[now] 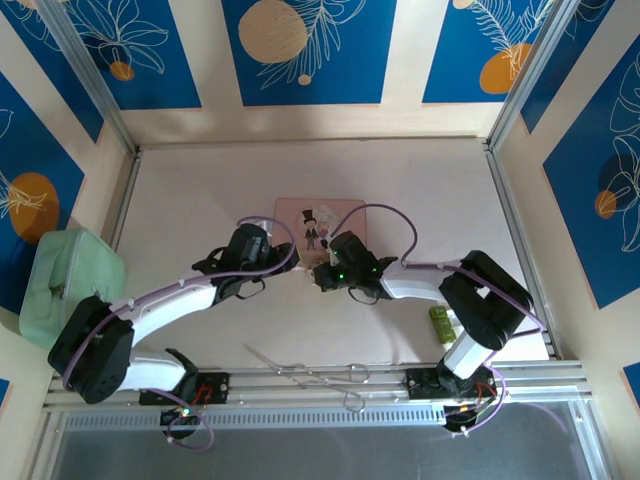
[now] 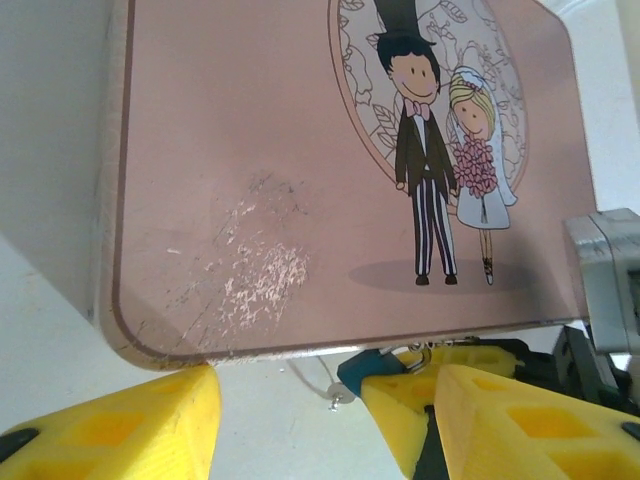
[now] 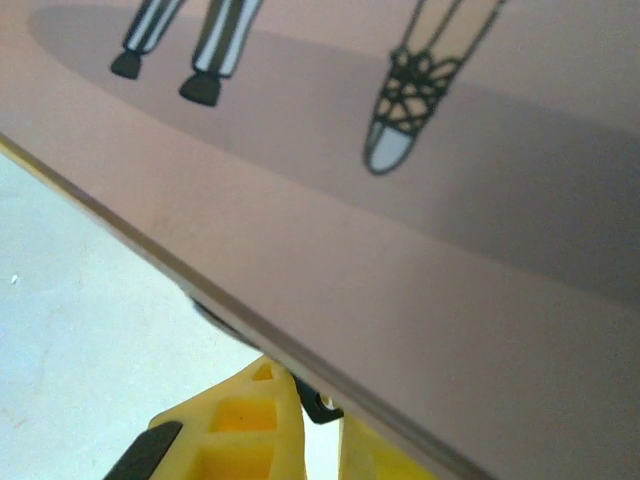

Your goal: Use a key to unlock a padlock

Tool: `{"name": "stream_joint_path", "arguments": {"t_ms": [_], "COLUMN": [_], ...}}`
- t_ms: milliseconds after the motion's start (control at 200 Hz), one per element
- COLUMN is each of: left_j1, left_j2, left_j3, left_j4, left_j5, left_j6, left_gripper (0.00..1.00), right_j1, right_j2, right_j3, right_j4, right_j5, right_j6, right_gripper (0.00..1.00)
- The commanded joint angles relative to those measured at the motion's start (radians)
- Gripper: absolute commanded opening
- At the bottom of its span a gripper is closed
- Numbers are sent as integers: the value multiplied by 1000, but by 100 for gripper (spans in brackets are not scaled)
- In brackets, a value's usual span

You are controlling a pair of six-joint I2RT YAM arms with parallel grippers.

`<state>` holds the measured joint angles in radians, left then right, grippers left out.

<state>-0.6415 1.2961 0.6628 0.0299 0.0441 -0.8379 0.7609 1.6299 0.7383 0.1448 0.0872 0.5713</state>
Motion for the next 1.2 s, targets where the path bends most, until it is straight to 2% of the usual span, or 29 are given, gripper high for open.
{"name": "stream_joint_path", "arguments": {"t_ms": [0,120,275,360,420,460,545,610,725,870,1015,1196], "left_j1": [-4,-27,-46,-69,-85,-97,-108,-110,-112,-112,-113,-113], "left_j2": [-40,-82,-115,-89,-60,-39,15,55,124,186,262,363], "left_j3": [-54,-102,-201,-206,-207,-211,-209,-211,-223,-236,-222,-236], "left_j4": [78,93,232,275,311,345,417,480,593,654,688,814], "left_j5": [46,34,64,80,85,85,92,97,99,86,112,131], "left_j6": [-49,-75,-169,-172,-184,-199,-234,-272,-351,-421,-439,-489], "left_gripper": [58,59,61,70,70,68,54,48,47,40,37,36], "right_j1": [-39,-66,-94,-112,-124,-131,-144,-153,-163,-165,-169,-170], "right_j2": [-17,-13,-14,-15,-11,-10,-9,-9,-9,-4,2,17], "right_j3": [21,25,23,19,18,19,13,8,1,-3,-17,-28], "right_j4": [-44,-61,-77,-76,-74,-76,-64,-52,-29,-11,20,56], "right_j5": [-158,-215,-255,-280,-302,-314,-334,-354,-384,-410,-426,-450], "right_j6": [15,12,8,13,16,18,25,34,50,62,79,96], "right_gripper": [2,1,0,0,0,0,0,0,0,0,0,0]}}
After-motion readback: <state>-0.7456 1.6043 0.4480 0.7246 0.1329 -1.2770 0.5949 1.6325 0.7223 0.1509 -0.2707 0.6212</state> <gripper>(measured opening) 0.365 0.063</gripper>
